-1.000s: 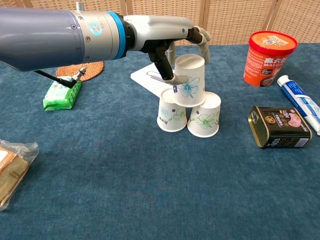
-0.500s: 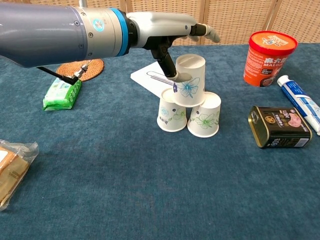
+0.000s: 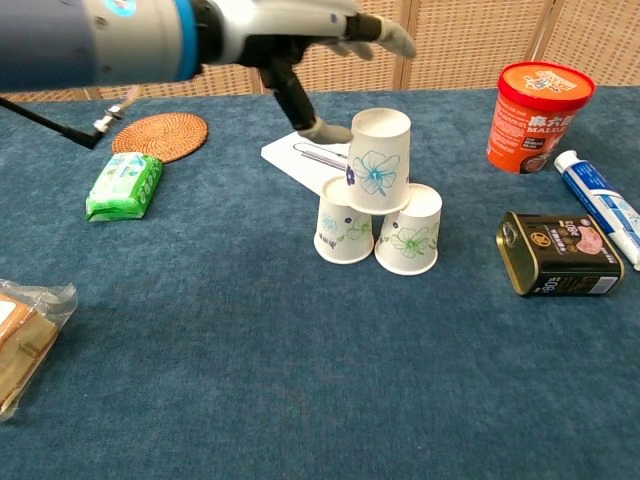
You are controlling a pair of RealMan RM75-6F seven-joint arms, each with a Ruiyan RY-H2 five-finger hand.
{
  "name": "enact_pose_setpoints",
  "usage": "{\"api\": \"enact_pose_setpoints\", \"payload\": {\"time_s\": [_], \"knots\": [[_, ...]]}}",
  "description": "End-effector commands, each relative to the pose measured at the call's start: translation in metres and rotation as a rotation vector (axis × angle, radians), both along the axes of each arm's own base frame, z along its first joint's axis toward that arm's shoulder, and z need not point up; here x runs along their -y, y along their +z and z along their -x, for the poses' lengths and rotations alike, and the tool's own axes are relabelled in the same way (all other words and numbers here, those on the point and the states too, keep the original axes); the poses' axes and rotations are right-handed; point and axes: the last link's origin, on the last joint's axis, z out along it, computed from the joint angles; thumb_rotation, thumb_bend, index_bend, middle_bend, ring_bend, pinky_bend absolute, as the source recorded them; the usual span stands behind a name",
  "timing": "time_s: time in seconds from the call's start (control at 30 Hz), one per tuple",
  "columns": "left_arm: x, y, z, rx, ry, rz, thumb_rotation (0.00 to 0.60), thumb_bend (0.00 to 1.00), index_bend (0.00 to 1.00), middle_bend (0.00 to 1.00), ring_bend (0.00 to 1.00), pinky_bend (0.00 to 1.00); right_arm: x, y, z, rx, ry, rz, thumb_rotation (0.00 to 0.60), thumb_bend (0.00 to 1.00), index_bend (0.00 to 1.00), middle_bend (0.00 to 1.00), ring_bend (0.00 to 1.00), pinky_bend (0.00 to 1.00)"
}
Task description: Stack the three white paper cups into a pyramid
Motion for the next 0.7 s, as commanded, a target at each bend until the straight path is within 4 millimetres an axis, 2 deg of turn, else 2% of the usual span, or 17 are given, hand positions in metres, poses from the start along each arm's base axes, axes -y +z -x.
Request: {"api": "enact_pose_setpoints", "payload": {"time_s": [0.03, 0.17, 0.37, 0.5, 0.7], "knots": [[0.01, 0.023, 0.021, -0.011, 0.017, -0.019, 0.6, 0.4, 0.0, 0.0, 0.0, 0.0, 0.005, -0.002, 0.0, -0.01, 0.002, 0.0, 0.6, 0.49, 0.05, 0.0, 0.0, 0.21], [0.026, 0.05, 0.046, -0.027, 0.035, -0.059, 0.6, 0.4, 0.0, 0.0, 0.0, 0.0, 0.011, -0.006, 0.002, -0.017, 0.003, -0.01, 0.6, 0.49, 0.05, 0.0, 0.0, 0.19], [0.061, 0.097, 0.091, -0.001, 0.111, -0.134, 0.6, 0.4, 0.0, 0.0, 0.0, 0.0, 0.019, -0.016, 0.003, -0.014, 0.008, -0.032, 0.6, 0.49, 0.05, 0.0, 0.0, 0.16], [0.092, 0.126, 0.132, -0.002, 0.179, -0.193, 0.6, 0.4, 0.0, 0.0, 0.0, 0.0, 0.021, -0.02, 0.002, -0.018, 0.027, -0.029, 0.6, 0.49, 0.05, 0.0, 0.0, 0.14], [0.147, 0.155, 0.195, -0.01, 0.308, -0.284, 0.6, 0.4, 0.0, 0.0, 0.0, 0.0, 0.017, -0.022, 0.005, -0.006, 0.031, -0.026, 0.6, 0.49, 0.05, 0.0, 0.0, 0.09]]}}
